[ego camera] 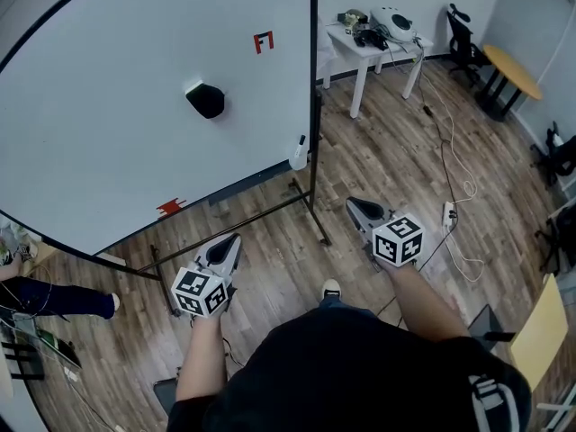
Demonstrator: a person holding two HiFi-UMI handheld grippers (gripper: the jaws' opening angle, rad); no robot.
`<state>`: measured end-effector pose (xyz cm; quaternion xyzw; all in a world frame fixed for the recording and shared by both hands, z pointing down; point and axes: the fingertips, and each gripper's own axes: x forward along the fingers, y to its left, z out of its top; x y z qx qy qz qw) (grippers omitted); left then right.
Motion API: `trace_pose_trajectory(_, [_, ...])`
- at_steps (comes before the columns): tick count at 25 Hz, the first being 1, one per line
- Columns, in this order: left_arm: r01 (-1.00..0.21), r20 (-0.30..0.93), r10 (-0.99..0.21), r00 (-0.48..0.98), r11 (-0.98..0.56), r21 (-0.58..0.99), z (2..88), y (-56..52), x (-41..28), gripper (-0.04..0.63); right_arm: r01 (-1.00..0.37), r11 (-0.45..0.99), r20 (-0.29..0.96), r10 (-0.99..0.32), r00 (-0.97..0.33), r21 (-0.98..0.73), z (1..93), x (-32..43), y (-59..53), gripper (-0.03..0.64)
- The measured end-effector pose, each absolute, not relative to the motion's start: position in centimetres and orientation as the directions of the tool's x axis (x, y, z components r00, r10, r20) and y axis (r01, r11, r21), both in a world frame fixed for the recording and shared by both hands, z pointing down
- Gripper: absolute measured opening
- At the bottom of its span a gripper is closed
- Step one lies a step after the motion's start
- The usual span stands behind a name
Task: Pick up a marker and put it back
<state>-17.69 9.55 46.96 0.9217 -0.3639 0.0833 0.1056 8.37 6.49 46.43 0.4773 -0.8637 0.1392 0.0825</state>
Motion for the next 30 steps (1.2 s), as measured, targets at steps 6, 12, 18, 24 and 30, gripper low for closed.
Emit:
trace_pose_trajectory(6, [-0.708, 0.25, -0.666, 0.702, -0.692, 0.144, 47.3, 5.2, -15.3, 0.017, -0.829, 0.531, 0.298, -0.773, -0.559, -0.176, 47.2, 10.2, 1.4, -0.005])
trace_pose_trajectory(12, [-0.732, 0.265, -0.687, 0.677, -0.667, 0.138, 47.0, 1.1, -12.8, 0.017, -0.811, 0.552, 0.312, -0.75, -0.584, -0.191, 47.7, 12.8, -3.4, -0.005])
trace_pose_trajectory(18, [-0.765, 0.275, -0.719, 0.638, -0.633, 0.122, 46.6, -2.5, -10.4, 0.018, -0.784, 0.587, 0.324, -0.716, -0.619, -0.202, 48.2, 14.9, -7.8, -0.005])
trace_pose_trajectory(24, [-0.796, 0.29, -0.748, 0.598, -0.596, 0.105, 46.4, -5.2, -8.4, 0.017, -0.753, 0.625, 0.337, -0.677, -0.655, -0.207, 48.7, 16.5, -11.3, -0.005])
trace_pose_trajectory(30, [-0.803, 0.306, -0.75, 0.586, -0.589, 0.094, 46.4, -6.0, -6.8, 0.017, -0.741, 0.636, 0.336, -0.665, -0.667, -0.214, 48.8, 17.7, -13.0, -0.005])
